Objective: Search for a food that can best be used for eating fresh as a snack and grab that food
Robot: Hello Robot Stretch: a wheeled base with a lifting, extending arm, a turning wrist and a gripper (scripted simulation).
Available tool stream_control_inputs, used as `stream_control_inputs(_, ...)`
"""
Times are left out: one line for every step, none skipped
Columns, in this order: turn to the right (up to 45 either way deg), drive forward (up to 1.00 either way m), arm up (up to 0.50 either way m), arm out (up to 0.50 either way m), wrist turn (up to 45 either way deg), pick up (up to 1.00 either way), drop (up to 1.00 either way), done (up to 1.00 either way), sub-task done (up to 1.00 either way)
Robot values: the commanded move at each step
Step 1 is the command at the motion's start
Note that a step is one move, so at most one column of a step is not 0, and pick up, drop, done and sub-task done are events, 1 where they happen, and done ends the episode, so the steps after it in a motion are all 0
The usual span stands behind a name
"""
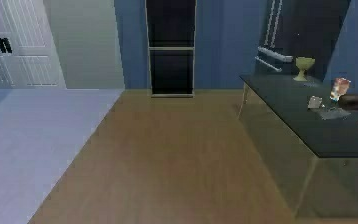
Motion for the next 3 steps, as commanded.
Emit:
stream_control_inputs(45.0,0.00,0.00,0.00,0.0,0.00,0.00,0.00,0.00)
stream_control_inputs(18.0,0.00,0.00,0.00,0.0,0.00,0.00,0.00,0.00)
stream_control_inputs(0.0,1.00,0.00,0.00,0.0,0.00,0.00,0.00,0.00)
